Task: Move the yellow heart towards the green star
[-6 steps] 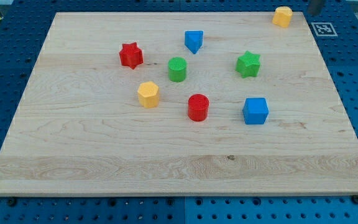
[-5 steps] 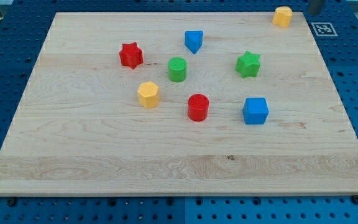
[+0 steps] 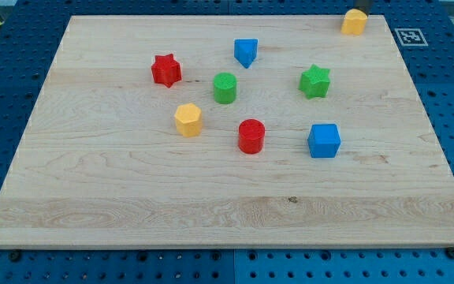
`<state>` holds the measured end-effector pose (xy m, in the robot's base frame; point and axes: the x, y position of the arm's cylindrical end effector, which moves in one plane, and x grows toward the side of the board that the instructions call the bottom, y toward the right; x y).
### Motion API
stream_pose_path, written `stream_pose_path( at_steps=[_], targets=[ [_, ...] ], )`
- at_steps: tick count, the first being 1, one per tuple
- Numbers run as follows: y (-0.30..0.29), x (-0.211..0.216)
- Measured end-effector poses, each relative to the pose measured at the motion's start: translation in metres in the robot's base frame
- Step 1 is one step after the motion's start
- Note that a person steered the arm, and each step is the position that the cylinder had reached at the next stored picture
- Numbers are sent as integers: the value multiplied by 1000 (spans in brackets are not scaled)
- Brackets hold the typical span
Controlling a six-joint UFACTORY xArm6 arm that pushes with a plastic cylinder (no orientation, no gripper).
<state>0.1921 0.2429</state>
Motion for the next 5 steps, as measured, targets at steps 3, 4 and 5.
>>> stream_pose_path(
  at_steps=[3, 4, 5],
  targets=[
    [-17, -1],
    [-5, 3],
    [-8, 14]
  ],
)
